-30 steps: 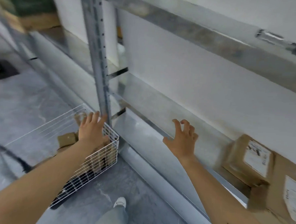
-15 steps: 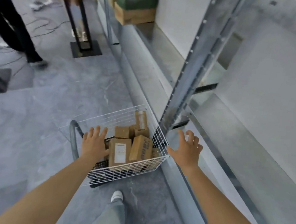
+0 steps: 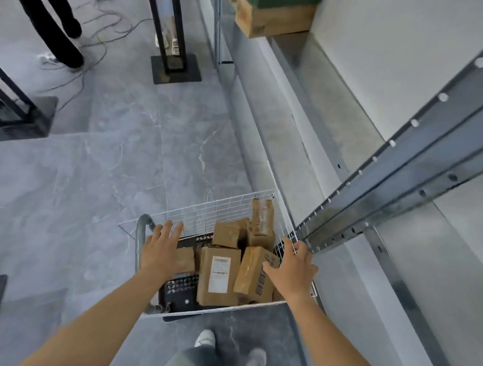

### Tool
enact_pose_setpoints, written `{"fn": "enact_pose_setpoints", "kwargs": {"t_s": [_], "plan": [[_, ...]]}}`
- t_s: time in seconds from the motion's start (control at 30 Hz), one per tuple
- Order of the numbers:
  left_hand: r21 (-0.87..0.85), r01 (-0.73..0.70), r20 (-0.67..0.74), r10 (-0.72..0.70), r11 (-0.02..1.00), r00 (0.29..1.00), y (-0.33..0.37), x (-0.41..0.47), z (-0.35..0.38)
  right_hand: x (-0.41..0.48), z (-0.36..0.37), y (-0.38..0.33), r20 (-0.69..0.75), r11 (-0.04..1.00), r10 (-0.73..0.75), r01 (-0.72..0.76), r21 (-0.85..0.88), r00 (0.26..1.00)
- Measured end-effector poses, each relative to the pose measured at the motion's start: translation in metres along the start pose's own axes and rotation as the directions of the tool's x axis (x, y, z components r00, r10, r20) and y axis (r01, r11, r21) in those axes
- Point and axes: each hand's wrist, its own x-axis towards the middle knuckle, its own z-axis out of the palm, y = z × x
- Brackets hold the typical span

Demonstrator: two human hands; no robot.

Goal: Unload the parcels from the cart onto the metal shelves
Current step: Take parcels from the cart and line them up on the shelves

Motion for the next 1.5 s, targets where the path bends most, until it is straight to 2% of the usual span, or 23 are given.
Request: {"fn": "enact_pose_setpoints", "kwargs": {"t_s": [0.2, 0.33, 0.43, 0.6, 0.83, 1.07, 1.3, 1.43, 1.5], "plan": [[-0.032, 0.045, -0.010, -0.046, 0.998, 0.999, 0.006, 0.026, 0.006, 0.052, 0.012, -0.008, 0.081, 0.999, -0.029, 0.031, -0.028, 0.996], [-0.126, 0.114, -0.022, -0.118, 0.985, 0.993, 0.015, 0.041, 0.016, 0.091, 0.029, -0.003, 0.150, 0.998, -0.054, 0.059, -0.031, 0.987], [-0.199, 0.158, -0.014, -0.164, 0.967, 0.986, 0.022, 0.050, 0.027, 0.122, 0.041, 0.004, 0.213, 0.999, -0.026, 0.033, -0.029, 0.977], [-0.223, 0.205, -0.002, -0.210, 0.953, 0.978, 0.029, 0.065, 0.048, 0.174, 0.065, 0.013, 0.280, 0.999, 0.036, -0.030, -0.027, 0.959], [-0.258, 0.259, -0.011, -0.271, 0.931, 0.963, 0.029, 0.085, 0.079, 0.237, 0.103, 0.015, 0.290, 0.999, 0.046, -0.051, 0.010, 0.956], [-0.218, 0.287, 0.060, -0.281, 0.933, 0.958, 0.019, 0.083, 0.123, 0.284, 0.141, 0.013, 0.342, 0.995, 0.071, -0.090, 0.038, 0.937], [-0.210, 0.347, 0.137, -0.323, 0.914, 0.936, 0.012, 0.081, 0.148, 0.320, 0.171, 0.004, 0.287, 0.990, 0.107, -0.129, 0.060, 0.952], [-0.208, 0.361, 0.136, -0.339, 0.909, 0.931, 0.013, 0.084, 0.155, 0.329, 0.180, 0.000, 0.263, 0.993, 0.078, -0.097, 0.060, 0.962], [-0.203, 0.353, 0.121, -0.334, 0.913, 0.935, 0.016, 0.085, 0.158, 0.331, 0.182, -0.005, 0.291, 0.992, 0.108, -0.124, 0.037, 0.950]]}}
